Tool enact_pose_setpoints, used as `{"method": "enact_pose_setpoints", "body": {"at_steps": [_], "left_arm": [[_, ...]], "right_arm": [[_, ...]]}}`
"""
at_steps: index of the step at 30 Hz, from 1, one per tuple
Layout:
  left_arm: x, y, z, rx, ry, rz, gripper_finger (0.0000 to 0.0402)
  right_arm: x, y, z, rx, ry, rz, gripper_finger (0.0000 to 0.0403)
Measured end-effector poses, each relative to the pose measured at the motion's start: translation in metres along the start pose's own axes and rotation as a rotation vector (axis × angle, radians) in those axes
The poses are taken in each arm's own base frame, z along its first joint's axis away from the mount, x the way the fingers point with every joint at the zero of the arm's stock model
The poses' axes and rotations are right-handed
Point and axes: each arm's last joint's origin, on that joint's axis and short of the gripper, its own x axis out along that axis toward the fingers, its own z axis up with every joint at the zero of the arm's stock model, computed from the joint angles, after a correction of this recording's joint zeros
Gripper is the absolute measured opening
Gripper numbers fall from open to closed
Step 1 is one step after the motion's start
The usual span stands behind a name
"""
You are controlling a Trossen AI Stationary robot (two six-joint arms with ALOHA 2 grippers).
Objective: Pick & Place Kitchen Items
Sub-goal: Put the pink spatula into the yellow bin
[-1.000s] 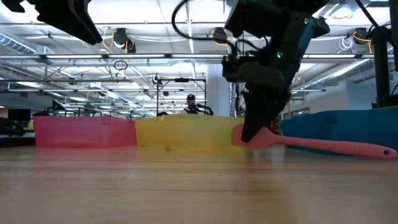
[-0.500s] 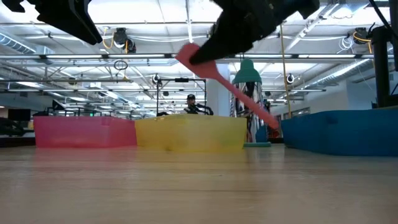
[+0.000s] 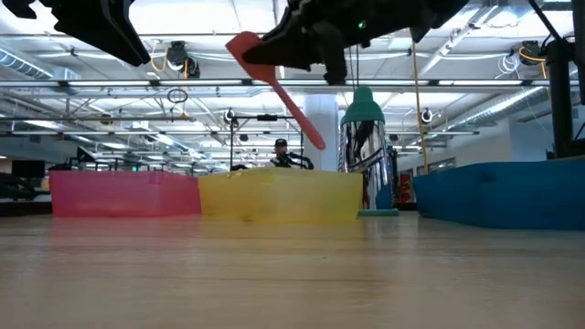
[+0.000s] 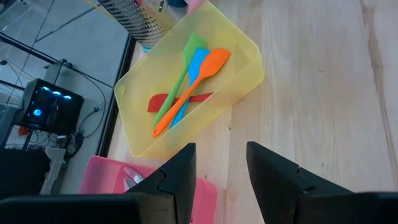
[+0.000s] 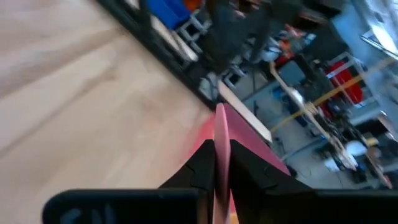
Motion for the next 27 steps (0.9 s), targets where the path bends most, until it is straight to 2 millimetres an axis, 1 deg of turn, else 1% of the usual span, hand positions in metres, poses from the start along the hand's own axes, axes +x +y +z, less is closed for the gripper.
{"method": "enact_pose_setpoints", "body": {"at_steps": [3, 6, 8, 10, 13, 15, 17, 20, 23, 25, 27], "left_arm": [[0.000, 0.000, 0.000, 0.000, 0.000, 0.001, 0.0145], [0.000, 0.000, 0.000, 0.000, -0.001, 0.001, 0.0145], [0.000, 0.000, 0.000, 0.006, 0.000, 0.001, 0.0145], [0.000, 0.000, 0.000, 0.016, -0.001, 0.002, 0.0145], [0.000, 0.000, 0.000, 0.019, 0.000, 0.001, 0.0145], [0.000, 0.000, 0.000, 0.024, 0.000, 0.001, 0.0145], [0.000, 0.000, 0.000, 0.026, 0.000, 0.001, 0.0145], [0.000, 0.000, 0.000, 0.026, 0.001, 0.001, 0.0145], [0.000, 0.000, 0.000, 0.026, 0.001, 0.001, 0.0145], [0.000, 0.000, 0.000, 0.026, 0.000, 0.001, 0.0145], [0.000, 0.000, 0.000, 0.026, 0.000, 0.001, 0.0145]], "right_arm": [[0.010, -0.007, -0.015, 0.033, 0.018, -0.040, 0.0024], [0.017, -0.008, -0.034, 0.062, 0.069, -0.034, 0.0024], [0.027, -0.008, -0.045, 0.058, 0.037, -0.025, 0.0024], [0.032, -0.006, -0.055, 0.023, 0.020, 0.012, 0.0024], [0.040, -0.008, -0.061, -0.084, -0.082, -0.006, 0.0024], [0.041, -0.015, -0.062, -0.130, -0.130, -0.060, 0.0024], [0.041, -0.025, -0.069, -0.132, -0.140, -0.110, 0.0024], [0.040, -0.042, -0.088, -0.064, -0.097, -0.135, 0.0025], [0.037, -0.053, -0.108, 0.095, -0.129, -0.021, 0.0024], [0.035, -0.057, -0.116, 0.188, -0.163, 0.064, 0.0023], [0.034, -0.059, -0.121, 0.207, -0.159, 0.081, 0.0022]]}}
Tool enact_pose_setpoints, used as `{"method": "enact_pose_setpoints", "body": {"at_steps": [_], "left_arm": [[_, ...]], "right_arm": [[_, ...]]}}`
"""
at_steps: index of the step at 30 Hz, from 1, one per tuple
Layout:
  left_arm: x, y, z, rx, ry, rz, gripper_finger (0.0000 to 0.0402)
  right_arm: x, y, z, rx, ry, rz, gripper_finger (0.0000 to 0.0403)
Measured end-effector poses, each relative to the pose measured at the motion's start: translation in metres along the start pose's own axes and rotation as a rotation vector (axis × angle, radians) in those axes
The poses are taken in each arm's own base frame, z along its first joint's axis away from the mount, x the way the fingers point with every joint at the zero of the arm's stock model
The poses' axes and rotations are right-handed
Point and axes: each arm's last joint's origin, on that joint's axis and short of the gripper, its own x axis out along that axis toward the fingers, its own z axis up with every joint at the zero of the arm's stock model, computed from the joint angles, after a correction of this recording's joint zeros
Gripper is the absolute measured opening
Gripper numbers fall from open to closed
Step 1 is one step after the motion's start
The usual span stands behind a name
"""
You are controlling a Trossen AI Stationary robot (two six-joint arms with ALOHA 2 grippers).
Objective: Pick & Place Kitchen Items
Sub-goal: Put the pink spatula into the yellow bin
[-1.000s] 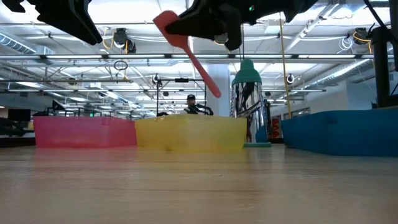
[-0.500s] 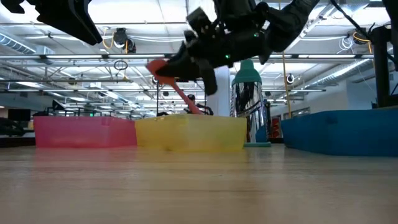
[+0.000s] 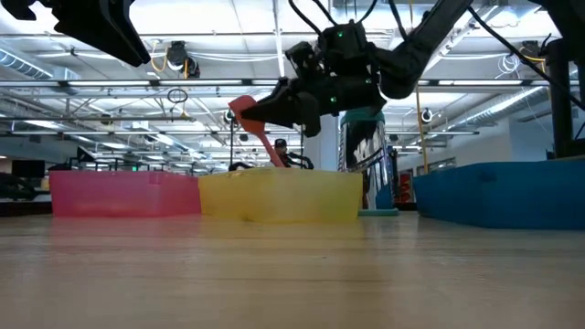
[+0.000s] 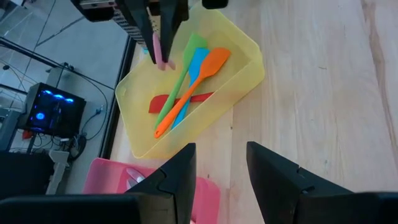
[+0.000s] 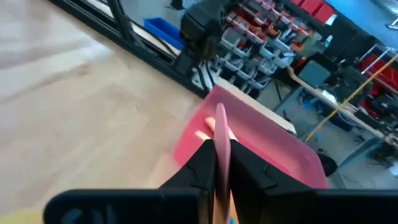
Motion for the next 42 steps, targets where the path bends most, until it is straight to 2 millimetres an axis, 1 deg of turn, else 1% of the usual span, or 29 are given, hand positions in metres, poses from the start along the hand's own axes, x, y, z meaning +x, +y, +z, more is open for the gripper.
{"method": "enact_pose_setpoints", "body": {"at_steps": [2, 5, 10, 13, 16, 21, 24, 30, 37, 42], "left_arm": [[0.000, 0.000, 0.000, 0.000, 0.000, 0.000, 0.0145], [0.000, 0.000, 0.000, 0.000, 0.000, 0.000, 0.0145], [0.000, 0.000, 0.000, 0.000, 0.000, 0.000, 0.0145], [0.000, 0.000, 0.000, -0.005, 0.000, 0.000, 0.0145], [0.000, 0.000, 0.000, -0.007, 0.000, 0.000, 0.0145], [0.000, 0.000, 0.000, -0.017, 0.000, 0.000, 0.0145], [0.000, 0.000, 0.000, -0.032, 0.000, 0.000, 0.0145], [0.000, 0.000, 0.000, -0.035, 0.000, 0.000, 0.0145], [0.000, 0.000, 0.000, -0.035, 0.000, -0.001, 0.0145], [0.000, 0.000, 0.000, -0.034, 0.000, -0.001, 0.0145]], "right_arm": [[-0.001, -0.003, -0.002, -0.055, 0.020, -0.030, 0.0021], [-0.001, -0.007, 0.000, -0.168, 0.019, -0.088, 0.0021], [-0.002, -0.008, 0.001, -0.262, 0.019, -0.092, 0.0023], [-0.003, -0.009, -0.004, -0.231, 0.046, -0.081, 0.0033], [-0.005, -0.009, -0.011, -0.155, 0.101, -0.062, 0.0045], [-0.007, -0.013, -0.015, -0.097, 0.170, -0.134, 0.0063], [-0.007, -0.013, -0.016, -0.094, 0.177, -0.138, 0.0073], [-0.001, 0.001, -0.011, -0.025, 0.182, -0.089, 0.0087], [0.007, 0.026, -0.002, -0.005, 0.208, -0.005, 0.0072], [0.011, 0.037, 0.005, -0.014, 0.291, -0.121, 0.0081]]}}
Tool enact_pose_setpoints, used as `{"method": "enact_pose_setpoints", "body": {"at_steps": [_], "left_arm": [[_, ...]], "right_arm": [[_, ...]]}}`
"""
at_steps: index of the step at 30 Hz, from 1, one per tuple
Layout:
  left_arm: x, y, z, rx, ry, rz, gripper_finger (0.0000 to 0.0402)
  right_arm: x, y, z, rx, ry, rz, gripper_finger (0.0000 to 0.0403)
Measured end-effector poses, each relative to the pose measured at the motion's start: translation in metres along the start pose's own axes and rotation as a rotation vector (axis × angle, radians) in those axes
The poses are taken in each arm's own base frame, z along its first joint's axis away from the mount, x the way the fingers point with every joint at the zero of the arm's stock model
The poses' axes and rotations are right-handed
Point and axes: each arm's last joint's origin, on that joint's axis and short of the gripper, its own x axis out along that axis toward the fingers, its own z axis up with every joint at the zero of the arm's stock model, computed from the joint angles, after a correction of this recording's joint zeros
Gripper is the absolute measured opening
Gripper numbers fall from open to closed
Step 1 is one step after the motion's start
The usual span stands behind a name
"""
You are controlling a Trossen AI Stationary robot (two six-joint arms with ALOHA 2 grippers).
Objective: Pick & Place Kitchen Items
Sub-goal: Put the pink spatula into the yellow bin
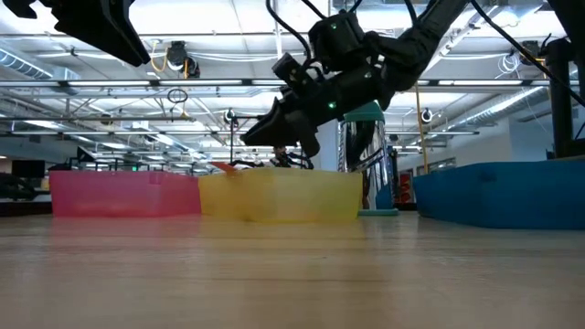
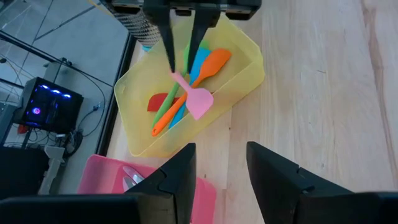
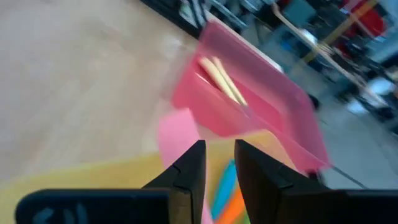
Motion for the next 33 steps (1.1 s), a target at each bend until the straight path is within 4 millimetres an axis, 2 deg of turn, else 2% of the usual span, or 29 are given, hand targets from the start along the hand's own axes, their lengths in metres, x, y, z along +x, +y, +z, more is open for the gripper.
{"method": "enact_pose_setpoints", "body": {"at_steps": [3, 9, 16, 21, 27, 30, 33], "left_arm": [[0.000, 0.000, 0.000, 0.004, 0.000, 0.000, 0.0145], [0.000, 0.000, 0.000, 0.002, 0.000, 0.000, 0.0145], [0.000, 0.000, 0.000, 0.011, 0.000, 0.000, 0.0145], [0.000, 0.000, 0.000, 0.011, 0.000, 0.000, 0.0145], [0.000, 0.000, 0.000, 0.007, -0.001, 0.000, 0.0145], [0.000, 0.000, 0.000, 0.007, -0.001, 0.000, 0.0145], [0.000, 0.000, 0.000, 0.007, -0.001, 0.000, 0.0145]], "right_arm": [[0.000, 0.002, 0.001, 0.028, 0.008, -0.012, 0.0095], [-0.001, 0.001, 0.014, 0.314, -0.174, 0.094, 0.0138], [0.003, 0.015, 0.030, 0.413, -0.293, 0.046, 0.0190], [0.027, 0.035, 0.021, 0.417, -0.160, -0.035, 0.0200], [0.059, 0.040, 0.013, 0.378, 0.011, -0.132, 0.0195], [0.064, 0.043, 0.010, 0.350, 0.075, -0.108, 0.0193], [0.063, 0.042, 0.007, 0.347, 0.119, -0.163, 0.0192]]}}
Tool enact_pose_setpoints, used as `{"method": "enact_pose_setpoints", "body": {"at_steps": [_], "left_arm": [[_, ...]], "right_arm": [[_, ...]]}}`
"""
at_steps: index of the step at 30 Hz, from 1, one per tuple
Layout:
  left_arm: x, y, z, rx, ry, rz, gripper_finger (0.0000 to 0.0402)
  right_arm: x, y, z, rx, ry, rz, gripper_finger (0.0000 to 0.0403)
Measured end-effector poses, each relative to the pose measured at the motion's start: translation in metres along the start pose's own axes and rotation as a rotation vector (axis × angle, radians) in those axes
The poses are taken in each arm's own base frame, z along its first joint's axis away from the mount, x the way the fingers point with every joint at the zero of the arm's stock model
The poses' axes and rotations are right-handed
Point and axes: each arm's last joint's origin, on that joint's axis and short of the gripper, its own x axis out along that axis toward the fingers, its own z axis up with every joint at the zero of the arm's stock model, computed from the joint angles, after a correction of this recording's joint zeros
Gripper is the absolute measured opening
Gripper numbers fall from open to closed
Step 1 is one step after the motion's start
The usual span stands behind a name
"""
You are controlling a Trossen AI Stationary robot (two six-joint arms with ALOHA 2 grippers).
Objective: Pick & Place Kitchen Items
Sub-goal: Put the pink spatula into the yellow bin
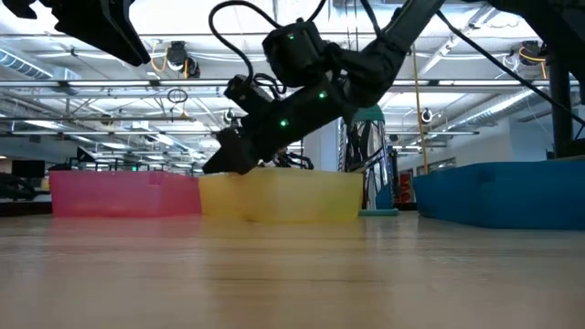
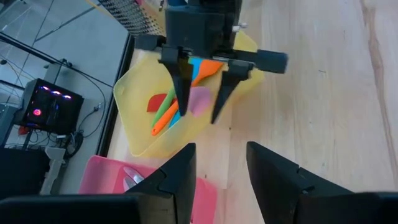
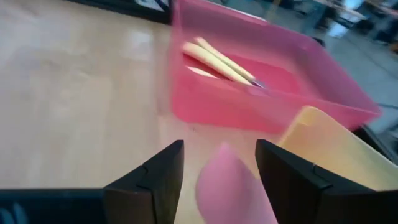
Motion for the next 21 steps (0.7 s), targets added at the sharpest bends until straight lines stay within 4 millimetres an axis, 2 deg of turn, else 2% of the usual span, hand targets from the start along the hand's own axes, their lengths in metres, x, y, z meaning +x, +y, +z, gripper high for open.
{"method": "enact_pose_setpoints", "body": {"at_steps": [3, 7, 16, 21], "left_arm": [[0.0000, 0.0000, 0.0000, 0.000, 0.000, 0.000, 0.0145], [0.0000, 0.0000, 0.0000, -0.001, 0.000, 0.000, 0.0145], [0.0000, 0.0000, 0.0000, -0.007, 0.000, 0.000, 0.0145], [0.0000, 0.0000, 0.0000, -0.012, 0.000, 0.000, 0.0145]], "right_arm": [[-0.0001, -0.0027, -0.0018, -0.025, 0.035, -0.097, 0.0187], [-0.0009, -0.0045, -0.0023, -0.050, 0.047, -0.108, 0.0155], [-0.0023, -0.0047, -0.0006, -0.055, 0.054, -0.156, 0.0017], [-0.0048, 0.0021, 0.0014, -0.090, 0.057, -0.182, 0.0012]]}}
